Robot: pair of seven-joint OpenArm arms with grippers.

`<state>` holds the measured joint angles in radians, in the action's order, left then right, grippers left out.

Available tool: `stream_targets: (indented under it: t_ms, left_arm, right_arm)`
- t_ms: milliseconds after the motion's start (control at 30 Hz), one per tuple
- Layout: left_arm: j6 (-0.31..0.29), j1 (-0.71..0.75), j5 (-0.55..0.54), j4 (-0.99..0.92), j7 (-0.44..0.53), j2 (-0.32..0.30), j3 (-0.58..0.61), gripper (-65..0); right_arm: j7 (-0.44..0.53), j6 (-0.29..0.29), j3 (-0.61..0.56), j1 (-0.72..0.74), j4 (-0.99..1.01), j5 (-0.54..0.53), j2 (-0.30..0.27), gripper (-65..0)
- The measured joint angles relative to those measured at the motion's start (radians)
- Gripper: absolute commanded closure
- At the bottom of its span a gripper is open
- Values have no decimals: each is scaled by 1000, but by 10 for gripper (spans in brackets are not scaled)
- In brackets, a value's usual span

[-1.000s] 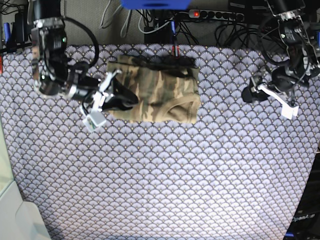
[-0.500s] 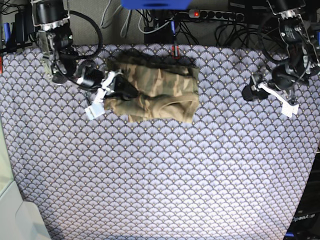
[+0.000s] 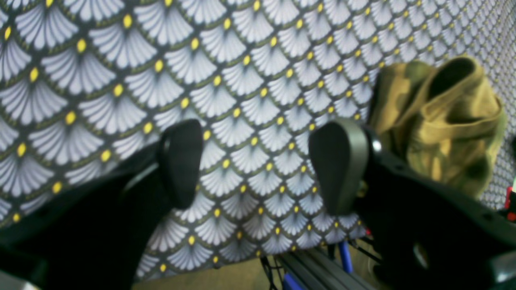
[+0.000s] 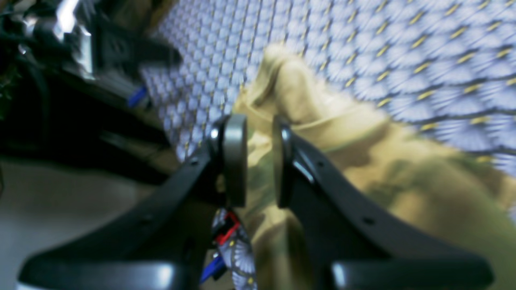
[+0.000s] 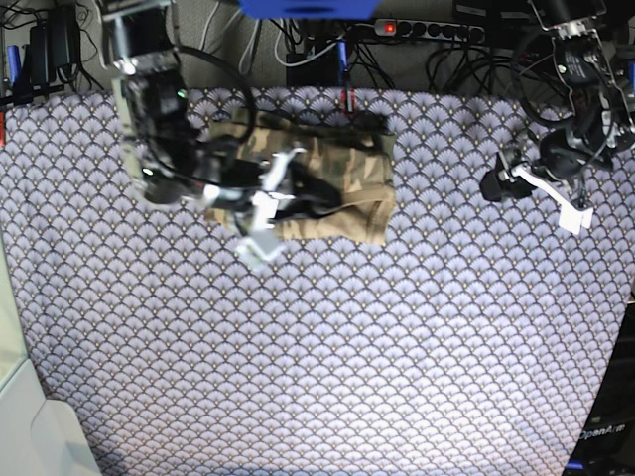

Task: Fold the T-shirt properly
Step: 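Grasp the bundle edge with the right gripper and tuck it under, then grasp the bundle with both grippers and rotate it upright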

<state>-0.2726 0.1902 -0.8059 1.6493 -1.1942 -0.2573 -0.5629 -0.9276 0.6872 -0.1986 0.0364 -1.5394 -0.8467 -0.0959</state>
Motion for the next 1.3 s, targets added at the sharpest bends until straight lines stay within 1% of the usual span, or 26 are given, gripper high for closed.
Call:
stream_targets:
  t_ms: [67,133,200,267,367,433,500,633,667,733,767,833,867,900,933,967,1000,1067,1100,1133,1167,1233,1300]
  left_arm:
    - [0,0,0,0,-3,1,0,-438]
    - [0,1,0,0,-3,0,0,-438]
    - [0,3,0,0,-3,-1,-2,-438]
    - [0,5,0,0,-4,2,-23,-438]
    - [0,8,1,-1,-8,-1,-59,-438]
    - [0,10,1,-1,-8,-1,-68,-438]
    - [-1,10,0,-2,-10,-11,-70,-438]
    - [0,10,1,-2,-10,-24,-76,-438]
    - [0,10,1,-2,-11,-23,-76,-438]
    - [0,10,1,-1,-10,-23,-72,-437]
    - [0,11,-1,1,-11,-23,-69,-436]
    - [1,21,-10,10,-29,-23,-54,-432]
    - [3,25,-2,24,-57,-24,-38,-415]
    - [3,30,3,48,-74,-24,-13,-376]
    - [3,33,2,77,-72,-22,12,-317]
    - [-1,34,-2,109,-71,-19,35,-241]
    - [-1,34,-6,134,-66,-17,60,-151]
    - [0,42,-5,157,-60,-16,103,0]
    - [0,43,-5,160,-71,-13,123,0]
    - [6,45,-2,160,-74,-14,146,-24]
    - [10,45,2,159,-76,-16,169,-30]
    - [9,44,0,159,-69,-22,206,-6]
    - [8,47,0,160,-63,-25,230,-8]
  right_arm:
    - [19,0,-36,42,61,-3,14,-98]
    - [75,0,-78,74,109,-8,15,-98]
    - [109,0,-132,106,177,-12,16,-98]
    - [150,0,-160,126,263,-11,19,-98]
    - [225,-1,-195,135,372,-5,9,-98]
    - [268,-2,-249,139,399,-7,-6,-98]
    - [298,-3,-279,143,412,-7,-6,-98]
    - [282,-5,-287,136,365,3,-9,-98]
    - [266,-12,-288,130,323,8,-12,-98]
    - [198,1,-288,125,214,-3,-26,-98]
    - [172,-5,-284,124,158,4,-28,-98]
    - [141,-5,-267,122,51,-9,-38,-98]
    - [132,-1,-251,109,-5,-11,-48,-98]
    - [134,0,-237,93,-54,-18,-64,-98]
    - [133,0,-226,76,-95,-18,-85,-98]
    - [118,1,-220,61,-129,-6,-105,-98]
    - [106,1,-209,44,-160,2,-119,-97]
    - [110,4,-167,13,-210,-11,-145,-67]
    - [113,8,-129,3,-226,-22,-166,-39]
    - [120,7,-79,-7,-232,-22,-183,-2]
    - [127,5,-22,-25,-233,-18,-198,0]
    - [122,5,87,-73,-230,-11,-222,0]
    - [105,4,210,-121,-226,-1,-225,0]
